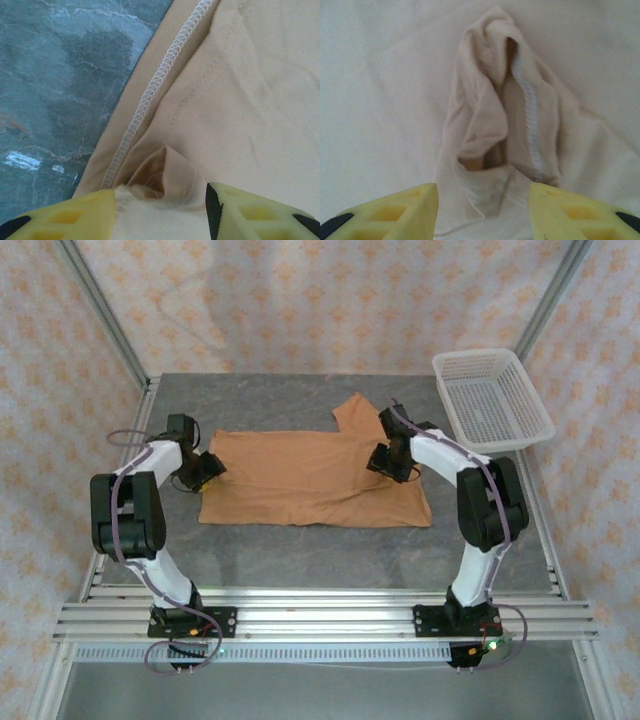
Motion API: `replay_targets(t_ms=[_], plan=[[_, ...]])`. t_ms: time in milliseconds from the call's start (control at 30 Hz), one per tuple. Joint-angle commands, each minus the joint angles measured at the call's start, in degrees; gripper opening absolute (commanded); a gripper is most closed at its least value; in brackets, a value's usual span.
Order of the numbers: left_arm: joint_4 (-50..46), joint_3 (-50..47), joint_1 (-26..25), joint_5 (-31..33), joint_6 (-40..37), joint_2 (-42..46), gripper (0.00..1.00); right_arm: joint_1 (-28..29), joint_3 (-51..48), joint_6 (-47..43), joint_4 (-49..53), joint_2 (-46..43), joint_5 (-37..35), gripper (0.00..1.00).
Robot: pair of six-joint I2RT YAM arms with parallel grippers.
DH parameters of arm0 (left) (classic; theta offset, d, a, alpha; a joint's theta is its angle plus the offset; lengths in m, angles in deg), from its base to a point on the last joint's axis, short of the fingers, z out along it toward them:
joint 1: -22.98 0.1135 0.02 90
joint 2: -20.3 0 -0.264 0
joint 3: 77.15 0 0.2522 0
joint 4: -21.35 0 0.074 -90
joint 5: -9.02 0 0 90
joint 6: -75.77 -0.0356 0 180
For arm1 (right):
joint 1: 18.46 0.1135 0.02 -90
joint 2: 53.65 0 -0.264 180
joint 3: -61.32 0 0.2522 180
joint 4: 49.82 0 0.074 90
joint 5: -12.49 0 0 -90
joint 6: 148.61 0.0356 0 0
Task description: Fold the inside-out t-shirt
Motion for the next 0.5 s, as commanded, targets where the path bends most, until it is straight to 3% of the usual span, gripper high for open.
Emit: replay_targets(t_ms=[0, 133, 467], plan=[[-1.9, 2.0, -0.4, 2.0, -1.4, -1.9, 0.5, 0.2, 3.3, -0.8, 0.5, 2.1, -1.2, 0.44], [-1.8, 1.9, -0.4, 3.1, -1.6, -2.4, 0.4, 0.3, 4.3, -0.7, 0.2, 3.4, -0.6, 0.33], [-3.1, 2.3, -0.4, 4.4, -2.1, -2.0, 0.33, 0.4, 5.3, -1.3, 0.6, 5.8, 0.5, 0.39]])
